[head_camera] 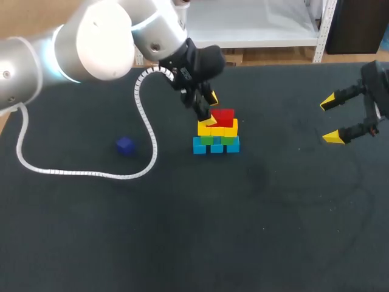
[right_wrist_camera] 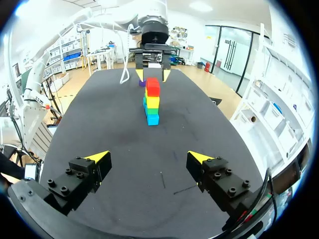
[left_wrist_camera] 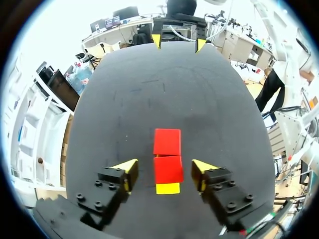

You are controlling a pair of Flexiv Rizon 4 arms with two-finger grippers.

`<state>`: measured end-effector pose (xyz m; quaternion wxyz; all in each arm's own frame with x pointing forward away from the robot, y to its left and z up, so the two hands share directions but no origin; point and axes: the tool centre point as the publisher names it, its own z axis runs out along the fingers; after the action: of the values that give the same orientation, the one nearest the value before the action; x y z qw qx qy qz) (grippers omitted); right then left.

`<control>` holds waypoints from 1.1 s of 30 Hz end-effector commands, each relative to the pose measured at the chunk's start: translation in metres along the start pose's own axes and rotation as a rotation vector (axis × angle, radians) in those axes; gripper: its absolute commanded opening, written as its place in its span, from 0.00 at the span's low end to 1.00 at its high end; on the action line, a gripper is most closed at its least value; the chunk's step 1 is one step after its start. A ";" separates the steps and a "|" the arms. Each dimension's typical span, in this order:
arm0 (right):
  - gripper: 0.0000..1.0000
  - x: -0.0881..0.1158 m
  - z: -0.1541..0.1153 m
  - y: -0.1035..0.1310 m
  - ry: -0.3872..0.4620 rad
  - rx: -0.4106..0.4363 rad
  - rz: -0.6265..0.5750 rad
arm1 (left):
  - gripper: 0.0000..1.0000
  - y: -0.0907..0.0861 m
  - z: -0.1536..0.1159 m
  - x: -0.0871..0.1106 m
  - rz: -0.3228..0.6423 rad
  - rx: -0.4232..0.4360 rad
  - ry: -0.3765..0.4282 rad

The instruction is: Place the blue cubes, place green cubes on the blue cubes, place the yellow cubes on the green cubes, then place the red cubes on the yellow cubes, and place purple cube on the red cubes.

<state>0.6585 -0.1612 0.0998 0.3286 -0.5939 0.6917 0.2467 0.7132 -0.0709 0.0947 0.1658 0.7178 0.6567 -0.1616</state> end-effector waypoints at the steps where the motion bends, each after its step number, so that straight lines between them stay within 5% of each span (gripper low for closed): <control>1: 1.00 0.000 0.001 -0.001 -0.003 -0.001 -0.001 | 1.00 -0.005 -0.018 0.008 -0.004 -0.031 -0.012; 6: 1.00 0.000 0.001 -0.001 -0.003 -0.001 -0.001 | 1.00 -0.010 -0.044 0.034 -0.043 -0.091 -0.035; 13: 1.00 0.000 0.001 -0.001 -0.003 -0.001 -0.001 | 1.00 -0.020 -0.060 0.109 -0.263 -0.143 -0.044; 17: 1.00 0.000 0.001 -0.001 -0.003 -0.001 -0.001 | 1.00 -0.025 -0.064 0.140 -0.290 -0.160 -0.037; 26: 1.00 0.000 0.001 -0.001 -0.003 -0.001 -0.001 | 1.00 -0.035 -0.066 0.192 0.006 -0.019 -0.078; 33: 1.00 0.000 0.001 -0.001 -0.003 -0.001 -0.001 | 1.00 -0.034 -0.061 0.214 0.227 0.093 -0.041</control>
<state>0.6585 -0.1612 0.0998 0.3286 -0.5939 0.6917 0.2467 0.6884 0.1447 0.0569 0.1796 0.7567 0.6077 -0.1610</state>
